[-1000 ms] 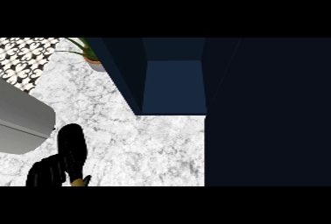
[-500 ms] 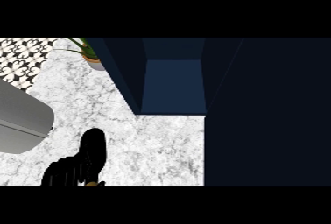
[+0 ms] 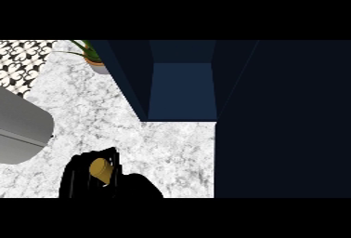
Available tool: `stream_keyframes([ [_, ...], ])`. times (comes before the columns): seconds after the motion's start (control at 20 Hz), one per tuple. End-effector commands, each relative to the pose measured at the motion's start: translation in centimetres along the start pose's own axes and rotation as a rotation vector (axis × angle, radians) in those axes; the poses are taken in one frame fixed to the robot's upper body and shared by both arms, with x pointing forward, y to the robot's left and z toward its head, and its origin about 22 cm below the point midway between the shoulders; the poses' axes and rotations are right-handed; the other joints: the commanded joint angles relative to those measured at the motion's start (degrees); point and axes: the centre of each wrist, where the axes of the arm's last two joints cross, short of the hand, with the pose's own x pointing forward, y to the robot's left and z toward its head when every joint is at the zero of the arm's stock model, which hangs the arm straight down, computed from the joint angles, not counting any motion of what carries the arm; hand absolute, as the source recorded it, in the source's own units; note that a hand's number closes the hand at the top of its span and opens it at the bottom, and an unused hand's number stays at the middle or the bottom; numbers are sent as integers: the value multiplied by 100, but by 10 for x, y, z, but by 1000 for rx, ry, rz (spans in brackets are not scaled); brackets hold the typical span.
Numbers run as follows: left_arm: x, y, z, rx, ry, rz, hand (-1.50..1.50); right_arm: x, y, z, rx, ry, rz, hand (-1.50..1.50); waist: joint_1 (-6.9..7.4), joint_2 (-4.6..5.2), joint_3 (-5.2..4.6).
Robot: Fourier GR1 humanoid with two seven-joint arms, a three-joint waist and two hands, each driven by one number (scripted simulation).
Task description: Pick up the wine, place it into the cabinet and close the cabinet
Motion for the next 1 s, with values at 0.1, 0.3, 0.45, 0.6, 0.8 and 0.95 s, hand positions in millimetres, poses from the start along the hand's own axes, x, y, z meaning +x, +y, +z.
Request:
stream_keyframes([
  [0.1,10,-26,-23,-5,13,7,150,8,-2,-5,-2,-12,-15,-150,-9,6,-10],
  [0.3,11,-55,-63,-1,1,-32,150,-9,-8,-4,-20,-11,-3,-150,-28,10,-9],
  [0.45,-18,-66,-72,1,-15,-60,150,-7,-10,10,-9,-17,-14,-150,-49,10,-10],
  [0.6,2,-88,-91,-6,-24,-122,150,-2,-17,-6,-27,-12,2,-150,-28,9,-9],
  [0.8,-31,-82,-107,4,-8,-193,150,8,10,0,-13,-29,0,-150,-58,15,-13],
  [0.95,-34,-99,-113,-11,40,-231,150,1,-4,-1,-3,1,10,-150,-45,12,-10],
])
